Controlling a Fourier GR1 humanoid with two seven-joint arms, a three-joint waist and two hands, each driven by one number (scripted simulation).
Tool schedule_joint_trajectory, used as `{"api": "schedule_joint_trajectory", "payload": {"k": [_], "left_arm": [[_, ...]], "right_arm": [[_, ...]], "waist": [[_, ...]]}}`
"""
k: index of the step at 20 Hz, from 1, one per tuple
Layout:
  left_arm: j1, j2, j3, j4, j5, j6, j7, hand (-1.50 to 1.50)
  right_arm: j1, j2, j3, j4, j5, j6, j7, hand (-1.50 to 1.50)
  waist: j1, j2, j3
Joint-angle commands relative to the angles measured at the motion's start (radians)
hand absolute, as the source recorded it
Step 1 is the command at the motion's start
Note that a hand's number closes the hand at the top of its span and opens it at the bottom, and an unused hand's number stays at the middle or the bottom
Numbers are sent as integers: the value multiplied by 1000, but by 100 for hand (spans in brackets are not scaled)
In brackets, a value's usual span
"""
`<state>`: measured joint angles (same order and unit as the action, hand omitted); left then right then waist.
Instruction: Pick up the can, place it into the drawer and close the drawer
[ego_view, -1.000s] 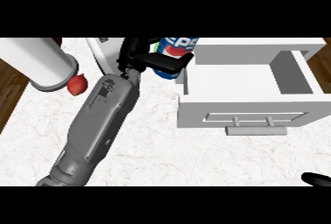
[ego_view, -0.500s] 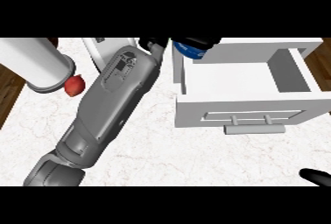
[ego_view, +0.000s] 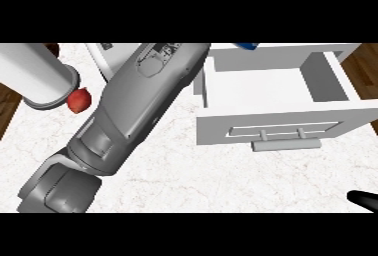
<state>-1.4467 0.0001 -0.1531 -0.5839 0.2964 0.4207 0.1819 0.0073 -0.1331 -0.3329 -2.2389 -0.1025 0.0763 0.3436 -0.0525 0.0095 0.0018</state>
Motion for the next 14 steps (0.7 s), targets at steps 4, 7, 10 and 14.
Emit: {"api": "schedule_joint_trajectory", "payload": {"k": [4,7,10,14], "left_arm": [[-133,0,-45,161,69,43,-12,150],[-118,0,-112,170,103,84,-43,150],[-133,0,-118,218,120,130,-76,150],[-138,0,-153,226,152,210,-71,-150]], "right_arm": [[-42,-14,22,9,10,-6,35,-150],[-9,-11,6,-16,-22,10,27,-150],[-24,-15,28,-27,-26,17,39,-150],[-58,-12,26,0,-6,-15,57,-150]], "waist": [[-18,6,0],[-32,6,1],[-57,14,2],[-55,14,2]]}}
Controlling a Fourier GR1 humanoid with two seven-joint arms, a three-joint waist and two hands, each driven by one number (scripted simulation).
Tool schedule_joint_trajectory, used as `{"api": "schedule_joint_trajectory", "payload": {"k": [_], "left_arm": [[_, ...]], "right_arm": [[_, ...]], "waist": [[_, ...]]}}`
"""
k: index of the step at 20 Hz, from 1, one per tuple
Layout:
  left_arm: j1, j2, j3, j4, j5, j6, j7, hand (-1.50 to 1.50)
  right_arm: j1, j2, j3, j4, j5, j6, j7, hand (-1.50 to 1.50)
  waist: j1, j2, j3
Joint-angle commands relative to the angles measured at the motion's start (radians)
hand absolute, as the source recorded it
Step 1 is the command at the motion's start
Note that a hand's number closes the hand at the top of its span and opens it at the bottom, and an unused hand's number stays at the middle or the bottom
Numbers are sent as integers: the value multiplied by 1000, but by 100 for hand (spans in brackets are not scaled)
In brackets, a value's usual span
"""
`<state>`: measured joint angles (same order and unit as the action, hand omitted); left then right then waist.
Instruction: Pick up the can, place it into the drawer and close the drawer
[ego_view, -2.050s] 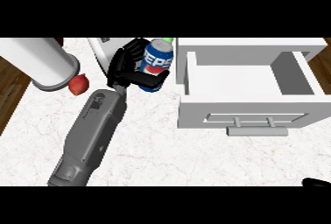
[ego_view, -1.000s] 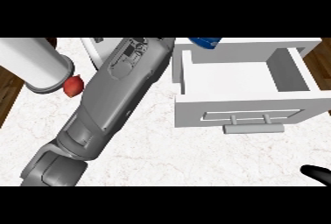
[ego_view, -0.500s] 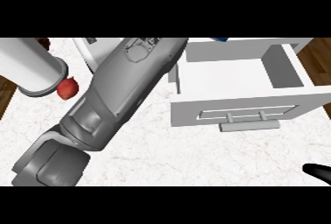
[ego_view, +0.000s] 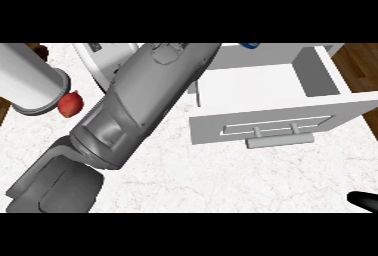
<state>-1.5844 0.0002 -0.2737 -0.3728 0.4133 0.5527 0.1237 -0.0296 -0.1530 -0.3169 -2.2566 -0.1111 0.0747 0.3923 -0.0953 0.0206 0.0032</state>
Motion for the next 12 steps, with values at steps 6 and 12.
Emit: {"api": "schedule_joint_trajectory", "payload": {"k": [6,12], "left_arm": [[-44,0,-34,63,51,87,-42,-150],[-11,0,-39,60,114,97,-79,-150]], "right_arm": [[-54,-52,10,42,53,24,-43,-150],[-82,-91,78,54,147,66,-104,-150]], "waist": [[-13,7,1],[-23,14,1]]}}
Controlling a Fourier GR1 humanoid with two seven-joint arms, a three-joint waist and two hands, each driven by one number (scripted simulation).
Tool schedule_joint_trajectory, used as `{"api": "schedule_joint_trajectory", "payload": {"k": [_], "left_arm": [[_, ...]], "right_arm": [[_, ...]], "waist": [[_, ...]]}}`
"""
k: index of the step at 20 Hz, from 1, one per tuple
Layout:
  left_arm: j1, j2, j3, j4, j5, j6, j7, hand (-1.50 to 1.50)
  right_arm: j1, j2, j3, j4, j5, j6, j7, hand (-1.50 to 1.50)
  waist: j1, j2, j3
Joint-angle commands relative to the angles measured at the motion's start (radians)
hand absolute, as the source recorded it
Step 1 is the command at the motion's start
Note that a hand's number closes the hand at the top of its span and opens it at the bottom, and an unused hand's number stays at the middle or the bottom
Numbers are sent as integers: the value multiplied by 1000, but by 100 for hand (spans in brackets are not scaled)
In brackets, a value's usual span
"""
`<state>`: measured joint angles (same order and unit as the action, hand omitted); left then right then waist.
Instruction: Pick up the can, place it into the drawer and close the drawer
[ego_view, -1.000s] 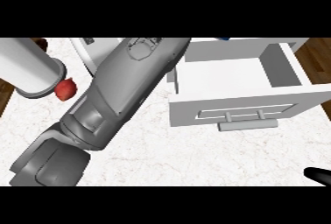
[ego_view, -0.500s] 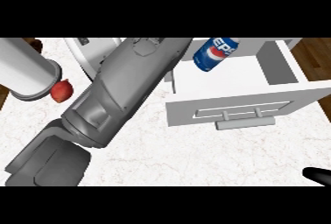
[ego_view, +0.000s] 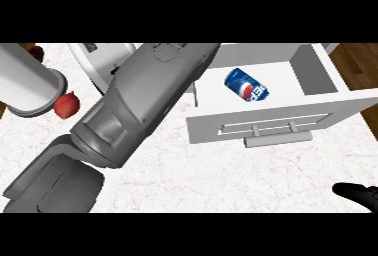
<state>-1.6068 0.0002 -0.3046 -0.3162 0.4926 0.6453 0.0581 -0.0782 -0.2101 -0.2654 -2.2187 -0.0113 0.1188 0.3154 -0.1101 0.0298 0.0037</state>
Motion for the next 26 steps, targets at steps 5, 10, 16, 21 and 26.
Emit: {"api": "schedule_joint_trajectory", "payload": {"k": [5,10,16,21,26], "left_arm": [[15,0,7,-13,81,2,-53,-150],[-27,0,13,-10,118,23,-30,-150],[-35,0,15,21,102,2,-74,-150],[-40,0,1,20,76,-13,-64,-150],[-45,24,39,27,87,-56,-47,-150]], "right_arm": [[-95,-71,100,102,226,10,-102,-150],[-129,-111,206,170,416,4,-132,-150],[-251,-118,294,378,617,-69,-191,-150],[-303,-97,361,578,757,-138,-244,-150],[-362,-70,419,772,905,-234,-275,-150]], "waist": [[16,7,-1],[27,0,-1],[82,-5,-2],[107,-14,-3],[115,-16,-3]]}}
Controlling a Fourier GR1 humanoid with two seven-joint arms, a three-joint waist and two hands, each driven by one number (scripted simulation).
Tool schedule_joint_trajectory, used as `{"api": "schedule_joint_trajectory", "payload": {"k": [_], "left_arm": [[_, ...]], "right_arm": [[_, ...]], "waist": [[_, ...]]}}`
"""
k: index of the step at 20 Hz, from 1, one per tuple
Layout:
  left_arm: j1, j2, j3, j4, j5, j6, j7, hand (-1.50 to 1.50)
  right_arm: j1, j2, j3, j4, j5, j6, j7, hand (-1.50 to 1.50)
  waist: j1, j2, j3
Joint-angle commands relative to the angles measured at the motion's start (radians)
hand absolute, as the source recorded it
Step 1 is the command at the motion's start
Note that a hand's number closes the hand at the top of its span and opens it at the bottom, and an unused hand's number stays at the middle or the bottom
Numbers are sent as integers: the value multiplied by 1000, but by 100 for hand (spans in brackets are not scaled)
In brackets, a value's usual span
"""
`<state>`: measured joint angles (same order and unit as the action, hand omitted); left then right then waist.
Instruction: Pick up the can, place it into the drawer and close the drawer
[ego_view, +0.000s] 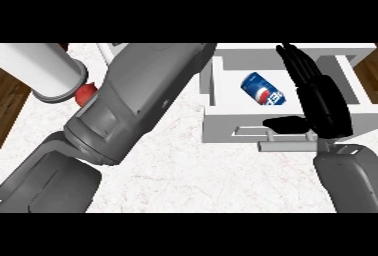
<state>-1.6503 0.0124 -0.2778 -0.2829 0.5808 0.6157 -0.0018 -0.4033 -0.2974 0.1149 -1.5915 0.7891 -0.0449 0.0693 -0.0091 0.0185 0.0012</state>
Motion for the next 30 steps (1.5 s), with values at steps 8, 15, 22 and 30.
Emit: {"api": "schedule_joint_trajectory", "payload": {"k": [8,15,22,30], "left_arm": [[55,71,21,-35,-24,-48,36,-150],[99,102,7,-109,-49,-42,77,-150],[182,185,-4,-227,-56,-100,131,-150],[238,233,-26,-328,-84,-89,198,-150]], "right_arm": [[-219,79,-12,541,175,-267,-141,-150],[-397,116,-82,833,254,-470,-123,-150],[-577,91,-149,1019,262,-555,-129,-150],[-713,113,-176,1195,290,-646,-132,-150]], "waist": [[34,-7,0],[63,-8,0],[98,-11,-1],[101,-2,0]]}}
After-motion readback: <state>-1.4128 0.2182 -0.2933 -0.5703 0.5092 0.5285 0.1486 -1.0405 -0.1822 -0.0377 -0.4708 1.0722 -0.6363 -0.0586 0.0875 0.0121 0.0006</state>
